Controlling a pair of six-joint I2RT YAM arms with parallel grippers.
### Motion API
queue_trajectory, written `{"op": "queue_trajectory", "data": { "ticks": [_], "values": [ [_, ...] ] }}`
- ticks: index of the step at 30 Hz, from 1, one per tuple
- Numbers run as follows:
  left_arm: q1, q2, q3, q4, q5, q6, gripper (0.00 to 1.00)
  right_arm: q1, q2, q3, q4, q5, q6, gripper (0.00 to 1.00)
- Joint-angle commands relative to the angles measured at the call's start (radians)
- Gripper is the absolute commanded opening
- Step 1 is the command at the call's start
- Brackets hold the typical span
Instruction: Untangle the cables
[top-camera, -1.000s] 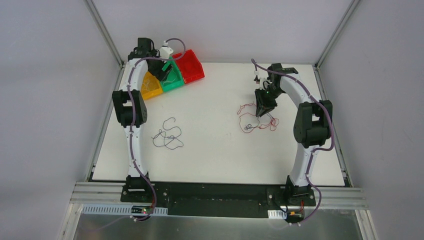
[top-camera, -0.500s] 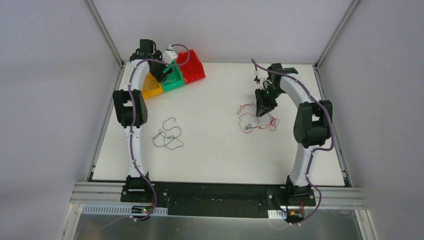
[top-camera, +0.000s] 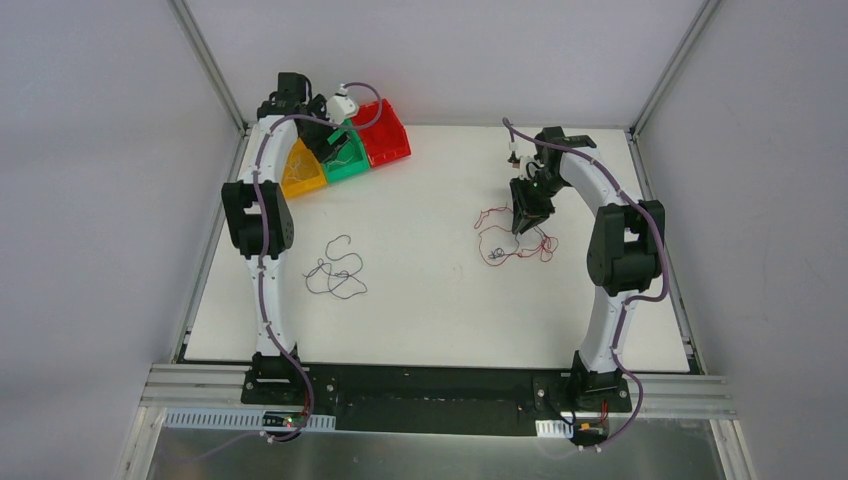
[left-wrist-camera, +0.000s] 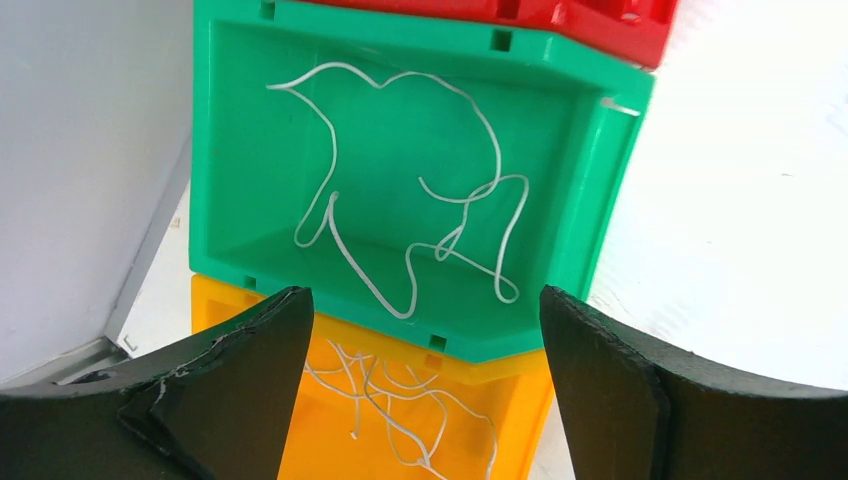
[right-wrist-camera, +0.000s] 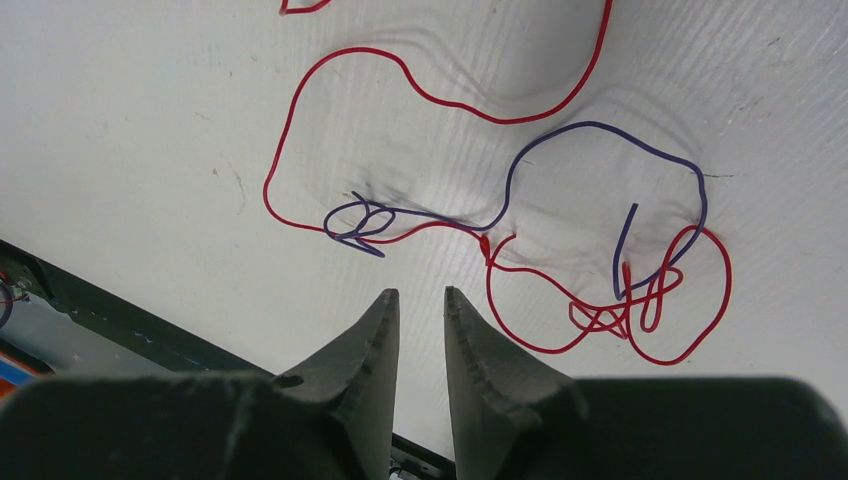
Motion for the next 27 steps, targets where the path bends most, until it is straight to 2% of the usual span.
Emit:
{"op": "queue_trajectory", "data": {
  "ticks": [1,20,24,27],
  "values": [
    [0.002,-0.102,-0.028,-0.030,0.107,0.028,0.86,0.004,-0.028,0.002,-0.019,0.001,-0.001,0.26],
    [-0.007,0.066,0.048,-0.033,0.038,0.121,0.86,0.004,-0.017,0.002,-0.019,0.018,-0.002,0.26],
    [-0.010,0.096,0.054,-0.033,0.002,0.162,0.82,0.005,-0.006,0.014,-0.019,0.025,0.001,0.26],
    [-0.010,0.123,0.071,-0.033,-0.021,0.166,0.74,0.007,-0.003,0.020,-0.019,0.029,0.001,0.26]
  ]
}}
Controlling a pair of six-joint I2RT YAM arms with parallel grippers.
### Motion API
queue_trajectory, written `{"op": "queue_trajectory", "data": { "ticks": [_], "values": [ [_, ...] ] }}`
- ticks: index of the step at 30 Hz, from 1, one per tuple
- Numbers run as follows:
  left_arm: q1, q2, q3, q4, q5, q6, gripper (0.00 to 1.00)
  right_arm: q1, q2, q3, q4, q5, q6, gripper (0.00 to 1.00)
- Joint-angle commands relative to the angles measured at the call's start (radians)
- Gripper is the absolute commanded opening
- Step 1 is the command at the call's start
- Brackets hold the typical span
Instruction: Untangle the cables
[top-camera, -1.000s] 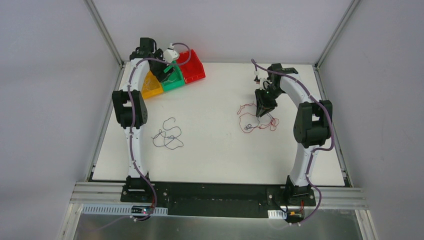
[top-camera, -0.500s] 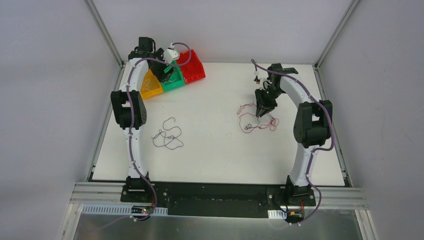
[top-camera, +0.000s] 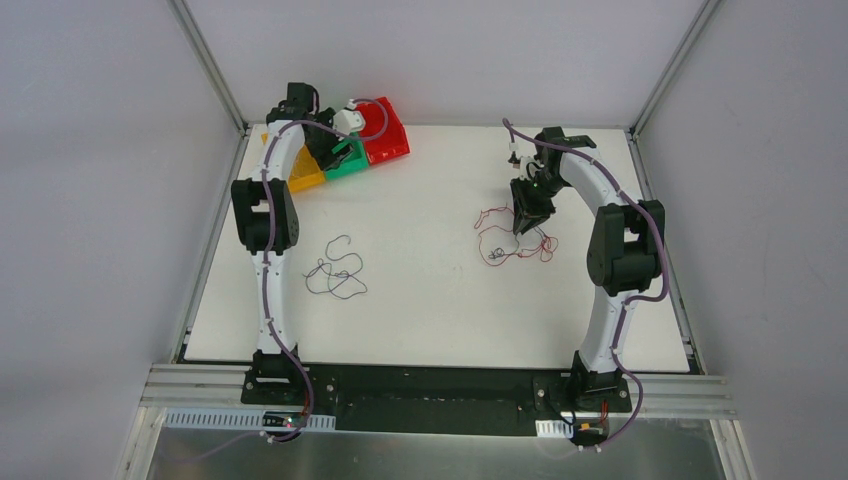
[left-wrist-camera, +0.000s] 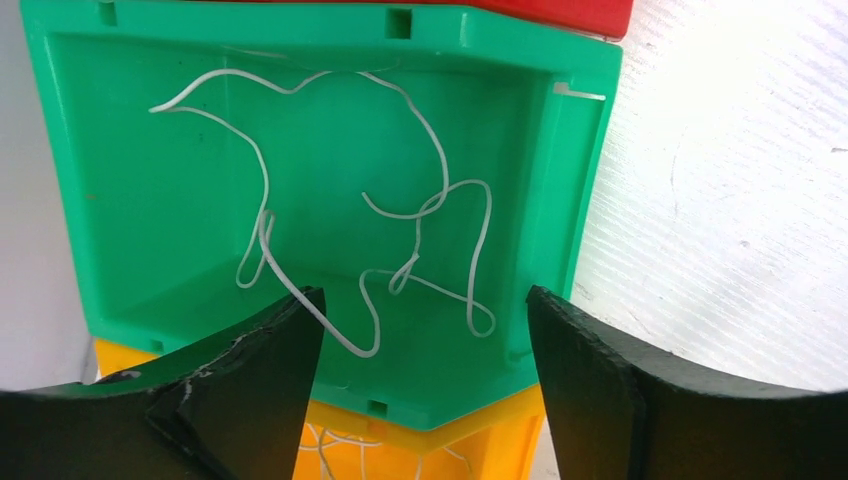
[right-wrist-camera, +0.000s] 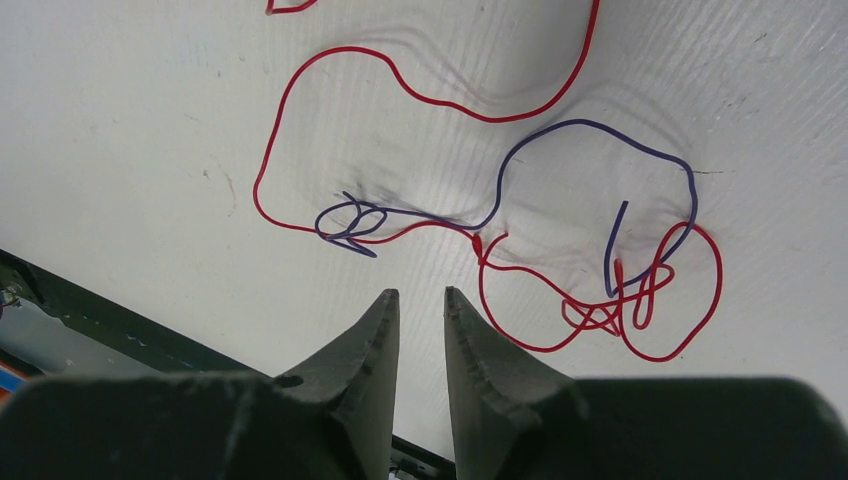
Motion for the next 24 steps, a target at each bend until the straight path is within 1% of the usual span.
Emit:
{"op": "queue_trajectory", "data": {
  "ticks": [1,9,11,14,17,24],
  "values": [
    [-0.004,0.045,0.049,-0.009,-0.051,0.061,0.71,0.007,-0.003,0.021,-0.019,0.019,0.001,0.26],
    [-0.002,0.040,0.085,0.011,-0.036,0.009,0.56,0.008,-0.007,0.009,-0.020,0.021,0.000,0.26],
    [-0.004,0.018,0.083,0.015,-0.009,0.002,0.51,0.008,-0.008,0.008,-0.021,0.021,-0.001,0.26],
    [-0.003,-0.021,0.060,0.015,0.044,0.009,0.38,0.008,-0.003,0.011,-0.021,0.020,-0.001,0.26],
    [-0.004,-0.048,0.021,0.015,0.094,0.029,0.33,0.009,0.005,0.024,-0.021,0.018,0.000,0.26],
    [-0.002,-0.088,-0.039,-0.007,0.156,0.019,0.04,0.008,0.016,0.043,-0.025,0.018,-0.003,0.26]
  ]
}}
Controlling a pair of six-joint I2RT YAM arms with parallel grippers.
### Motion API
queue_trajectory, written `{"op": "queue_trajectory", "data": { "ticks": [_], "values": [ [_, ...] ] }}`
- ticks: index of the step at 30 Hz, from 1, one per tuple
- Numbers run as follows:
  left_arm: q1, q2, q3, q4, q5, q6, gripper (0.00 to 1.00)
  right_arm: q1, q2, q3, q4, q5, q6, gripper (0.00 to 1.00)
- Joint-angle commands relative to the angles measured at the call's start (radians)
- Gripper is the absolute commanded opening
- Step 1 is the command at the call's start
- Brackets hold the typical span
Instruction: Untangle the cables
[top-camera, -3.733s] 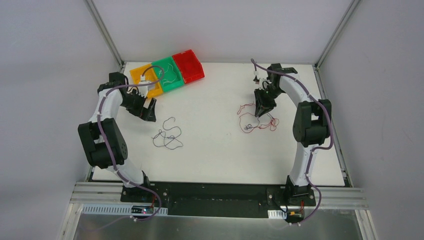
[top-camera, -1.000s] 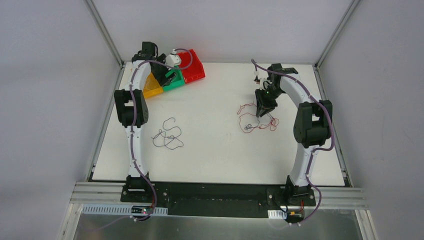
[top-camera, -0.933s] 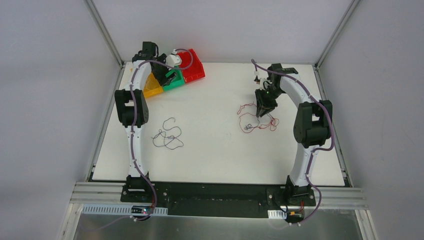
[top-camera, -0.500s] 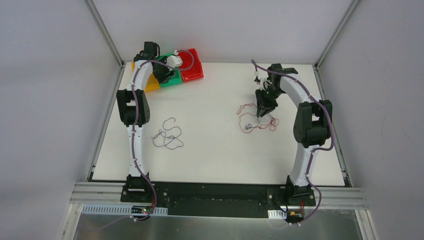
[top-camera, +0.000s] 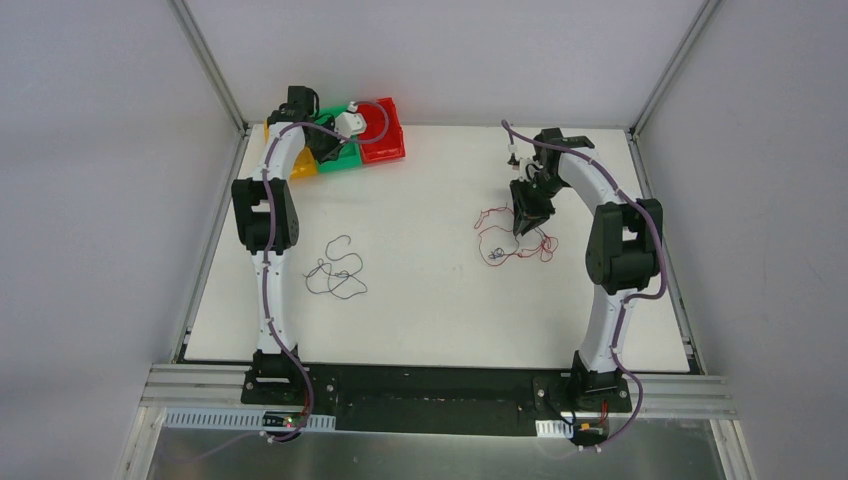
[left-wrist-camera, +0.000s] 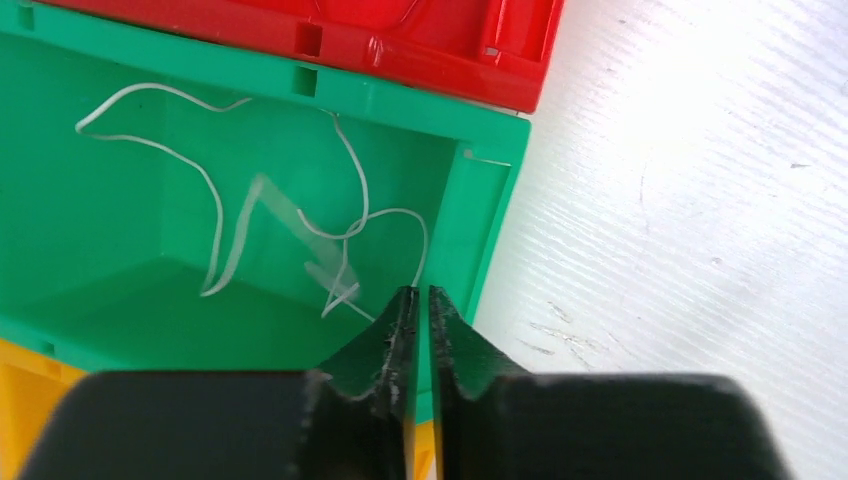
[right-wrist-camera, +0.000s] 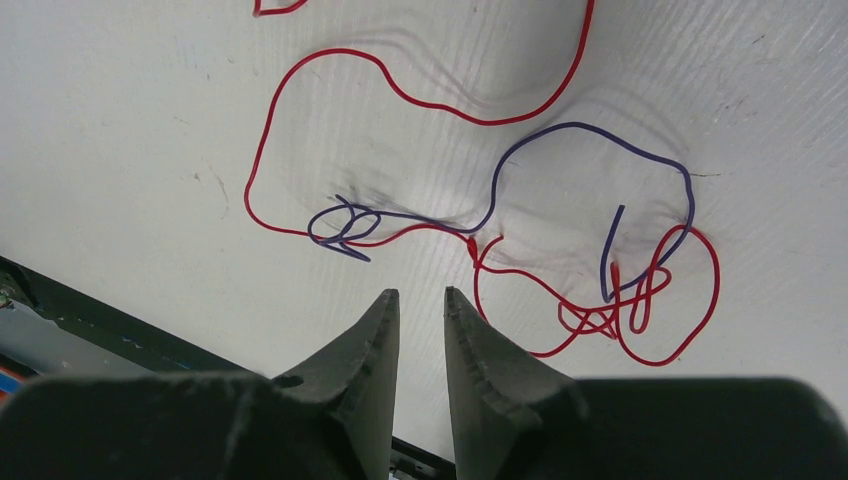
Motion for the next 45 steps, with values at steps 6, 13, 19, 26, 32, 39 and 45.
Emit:
{"op": "queue_trajectory", "data": {
  "ticks": [6,13,19,26,32,39,45],
  "values": [
    [-0.001,-0.085,-0.018,-0.019,0.051,-0.027,0.00,0.003,0.001,0.032,-0.028,0.000,-0.005,0.25],
    [-0.002,-0.063,0.029,-0.016,0.020,-0.090,0.00,0.002,-0.012,0.017,-0.030,0.000,-0.008,0.26],
    [-0.045,-0.018,0.063,0.191,-0.202,-0.220,0.22,0.003,-0.016,0.001,-0.024,-0.008,-0.003,0.25],
    [-0.080,0.042,0.027,0.227,-0.292,-0.114,0.19,0.003,-0.012,0.012,-0.024,-0.006,0.004,0.26],
    [-0.096,-0.041,-0.122,0.224,-0.210,-0.135,0.13,0.003,-0.030,-0.012,-0.019,0.005,-0.002,0.26],
    [-0.148,-0.165,-0.307,0.204,-0.161,-0.212,0.09,0.001,-0.026,-0.005,-0.019,0.000,-0.002,0.26],
    [-0.199,-0.252,-0.319,0.125,-0.129,-0.326,0.19,0.001,-0.020,0.002,-0.019,-0.004,-0.002,0.25]
  ]
}}
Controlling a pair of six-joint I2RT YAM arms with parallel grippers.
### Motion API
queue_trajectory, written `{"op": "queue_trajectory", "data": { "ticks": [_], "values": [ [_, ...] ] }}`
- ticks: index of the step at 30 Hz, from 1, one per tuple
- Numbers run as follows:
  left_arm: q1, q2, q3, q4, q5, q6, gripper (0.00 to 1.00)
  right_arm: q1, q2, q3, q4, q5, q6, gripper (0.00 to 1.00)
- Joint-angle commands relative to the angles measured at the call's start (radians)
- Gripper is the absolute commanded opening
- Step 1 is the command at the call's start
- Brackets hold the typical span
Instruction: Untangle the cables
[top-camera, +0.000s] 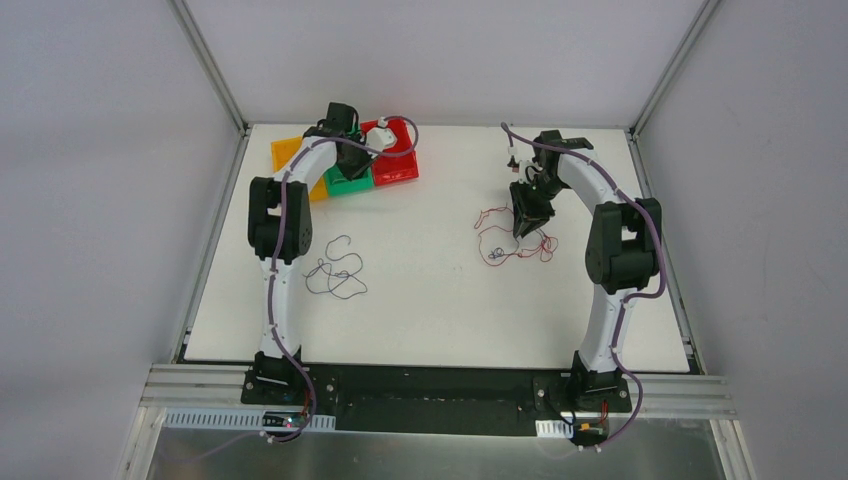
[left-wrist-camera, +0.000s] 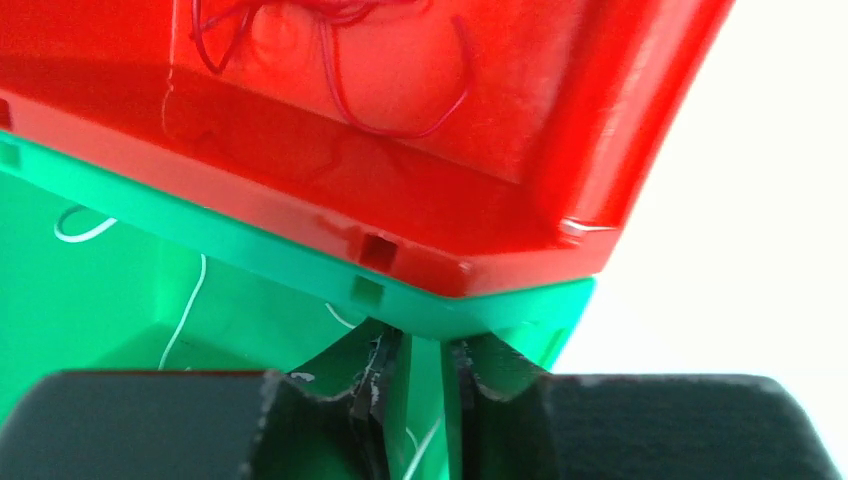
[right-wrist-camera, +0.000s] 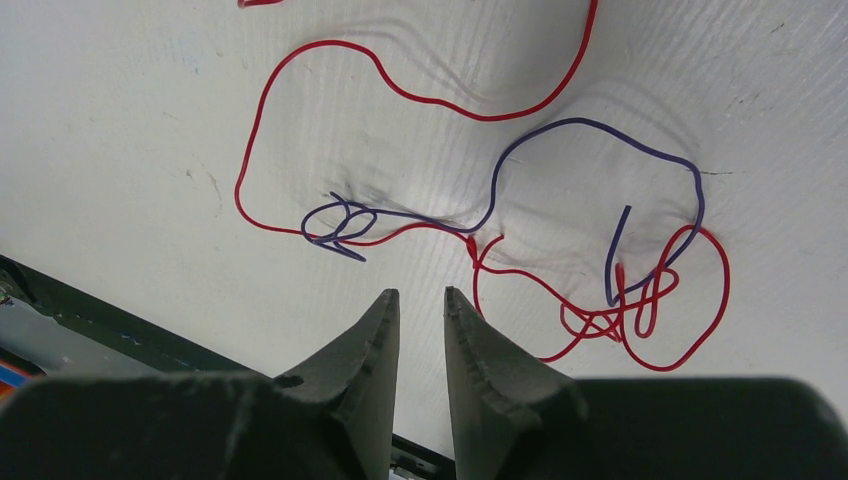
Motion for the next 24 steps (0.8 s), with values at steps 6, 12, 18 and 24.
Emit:
{"op": "queue_trajectory", "data": {
  "ticks": [6,12,18,24],
  "values": [
    [-0.027,-0.197,0.075,-0.132,0.018,-0.093,0.53,-0.002,-0.029,0.013,-0.019,-0.010,-0.001,0.26],
    [0.025,-0.146,0.139,-0.152,-0.055,-0.007,0.65,-0.002,-0.020,0.024,-0.019,-0.018,0.004,0.25],
    [0.050,-0.029,0.215,-0.154,-0.088,0.047,0.72,-0.001,-0.016,0.027,-0.020,-0.015,0.006,0.26],
    [0.053,0.085,0.311,-0.154,-0.062,0.043,0.71,-0.002,-0.020,0.018,-0.019,-0.007,0.005,0.25]
  ]
}}
